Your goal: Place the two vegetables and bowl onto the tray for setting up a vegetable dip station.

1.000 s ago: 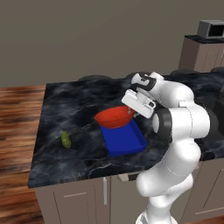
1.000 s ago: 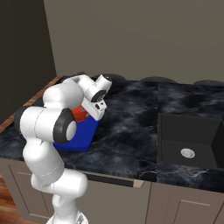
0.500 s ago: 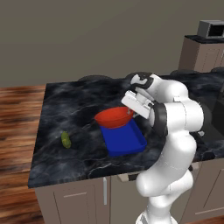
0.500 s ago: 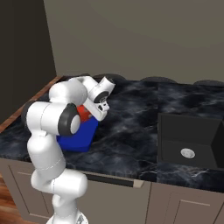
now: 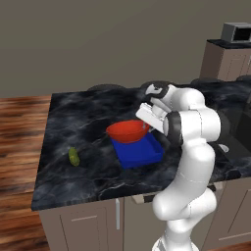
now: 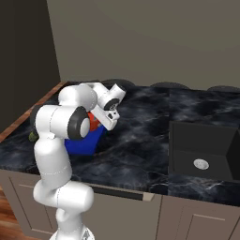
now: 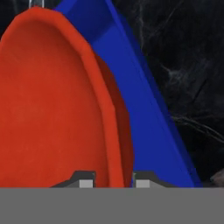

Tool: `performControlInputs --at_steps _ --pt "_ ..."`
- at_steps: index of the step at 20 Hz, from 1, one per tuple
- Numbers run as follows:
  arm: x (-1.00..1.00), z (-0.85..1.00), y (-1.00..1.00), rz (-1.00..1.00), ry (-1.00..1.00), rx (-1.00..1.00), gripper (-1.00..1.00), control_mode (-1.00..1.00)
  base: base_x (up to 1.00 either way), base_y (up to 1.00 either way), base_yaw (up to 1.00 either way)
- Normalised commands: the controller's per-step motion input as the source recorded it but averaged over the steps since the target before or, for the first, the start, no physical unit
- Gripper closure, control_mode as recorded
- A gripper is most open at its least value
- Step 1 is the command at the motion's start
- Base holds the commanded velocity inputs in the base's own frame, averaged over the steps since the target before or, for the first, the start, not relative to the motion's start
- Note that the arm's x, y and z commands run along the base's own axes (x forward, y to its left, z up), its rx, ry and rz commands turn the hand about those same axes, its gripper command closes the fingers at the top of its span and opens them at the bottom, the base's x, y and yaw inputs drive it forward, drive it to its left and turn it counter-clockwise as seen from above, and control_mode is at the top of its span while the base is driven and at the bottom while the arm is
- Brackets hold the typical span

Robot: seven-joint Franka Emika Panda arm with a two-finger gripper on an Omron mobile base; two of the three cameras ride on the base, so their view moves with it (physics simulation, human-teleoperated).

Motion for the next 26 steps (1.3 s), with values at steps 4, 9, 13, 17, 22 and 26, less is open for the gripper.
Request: performControlInputs --at_steps 4,9,13,17,22,26 --pt "0.17 -0.18 0.00 0.01 0.03 0.03 1.00 -1.00 0.00 0.00 0.00" --pt "0.04 -0.11 0.00 0.02 0.00 0.03 1.00 -1.00 0.00 0.00 0.00" --pt "-0.16 -0.09 0.00 0.01 0.00 0.02 1.00 -1.00 0.00 0.00 0.00" --pt "-0.30 -0.09 0.00 0.00 0.00 0.00 1.00 -1.00 0.00 0.00 0.00" --pt "-0.26 -0.10 0.00 0.00 0.00 0.00 1.00 -1.00 0.00 0.00 0.00" --pt "-0.13 -0.10 0.00 0.00 -0.01 0.00 1.00 -1.00 0.00 0.00 0.00"
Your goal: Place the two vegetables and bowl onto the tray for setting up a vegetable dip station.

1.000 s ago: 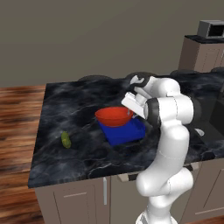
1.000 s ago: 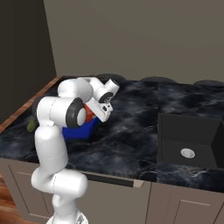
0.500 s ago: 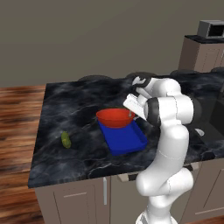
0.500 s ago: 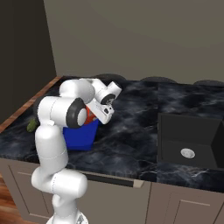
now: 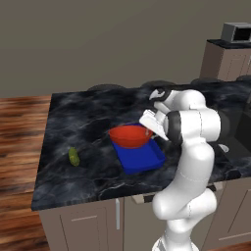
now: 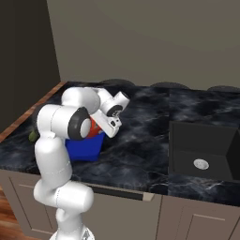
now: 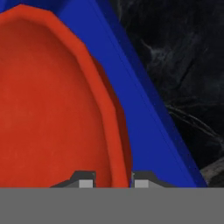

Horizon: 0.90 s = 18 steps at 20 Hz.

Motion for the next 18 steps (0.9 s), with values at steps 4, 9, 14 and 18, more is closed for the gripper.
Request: performControlInputs --at_steps 4,9,14,18 --pt "-0.02 -0.03 0.00 0.00 -0.13 0.00 1.00 -1.00 0.00 0.00 0.00" --pt "-0.05 0.01 0.00 0.00 -0.25 0.00 1.00 -1.00 0.00 0.00 0.00" --pt "-0.06 0.00 0.00 0.00 -0.17 0.00 1.00 -1.00 0.00 0.00 0.00" --pt "0.00 -0.01 0.00 0.00 -0.04 0.00 1.00 -1.00 0.00 0.00 0.00"
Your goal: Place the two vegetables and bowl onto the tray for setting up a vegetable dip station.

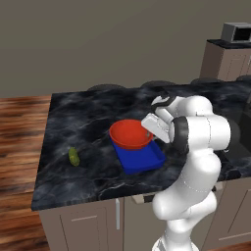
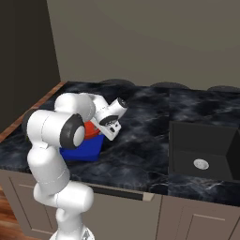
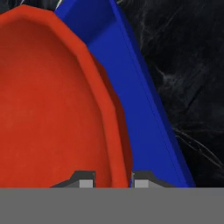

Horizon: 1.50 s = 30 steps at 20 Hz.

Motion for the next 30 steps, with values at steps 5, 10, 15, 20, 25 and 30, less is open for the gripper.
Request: performControlInputs --at_steps 5,10,15,20,25,30 --pt "0.03 -0.01 0.00 0.00 0.00 0.00 1.00 -1.00 0.00 0.00 0.00" --pt "0.08 0.00 -0.03 0.00 0.00 0.00 1.00 -1.00 0.00 0.00 0.00" --pt "0.09 -0.02 -0.06 0.00 0.00 0.00 1.00 -1.00 0.00 0.00 0.00" --pt "0.12 -0.05 -0.05 0.00 0.02 0.00 1.00 -1.00 0.00 0.00 0.00" --pt "0.09 -0.02 0.00 0.00 0.00 0.00 1.00 -1.00 0.00 0.00 0.00" --pt "0.03 -0.03 0.00 0.00 0.00 0.00 1.00 -1.00 0.00 0.00 0.00"
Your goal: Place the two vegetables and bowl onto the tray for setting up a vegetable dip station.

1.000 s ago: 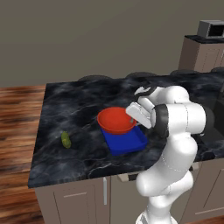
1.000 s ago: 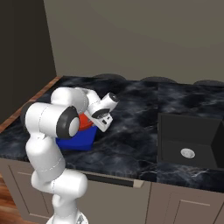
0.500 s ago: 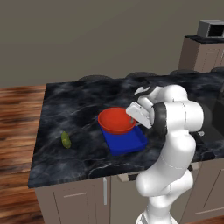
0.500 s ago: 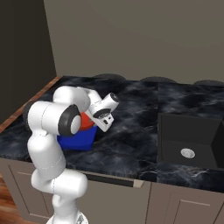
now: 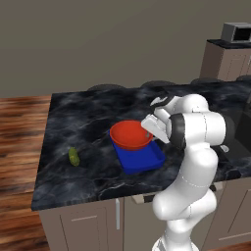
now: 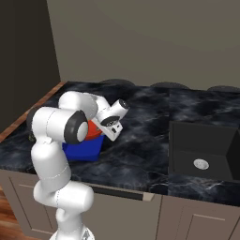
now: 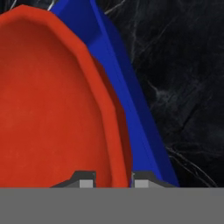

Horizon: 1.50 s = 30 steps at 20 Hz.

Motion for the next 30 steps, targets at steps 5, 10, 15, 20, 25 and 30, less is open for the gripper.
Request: performControlInputs --at_steps 5,10,15,20,25,30 --pt "0.01 -0.04 0.01 0.00 0.00 0.00 1.00 -1.00 0.00 0.00 0.00" --pt "0.00 -0.07 0.02 0.00 0.00 0.00 1.00 -1.00 0.00 0.00 0.00" --pt "0.00 -0.05 0.03 0.00 0.00 0.00 1.00 -1.00 0.00 0.00 0.00" --pt "0.01 -0.03 0.01 0.00 0.00 0.00 1.00 -1.00 0.00 0.00 0.00" --pt "0.03 -0.01 0.03 0.00 0.00 -0.01 1.00 -1.00 0.00 0.00 0.00" --pt "0.00 -0.02 0.00 0.00 0.00 -0.01 1.00 -1.00 0.00 0.00 0.00"
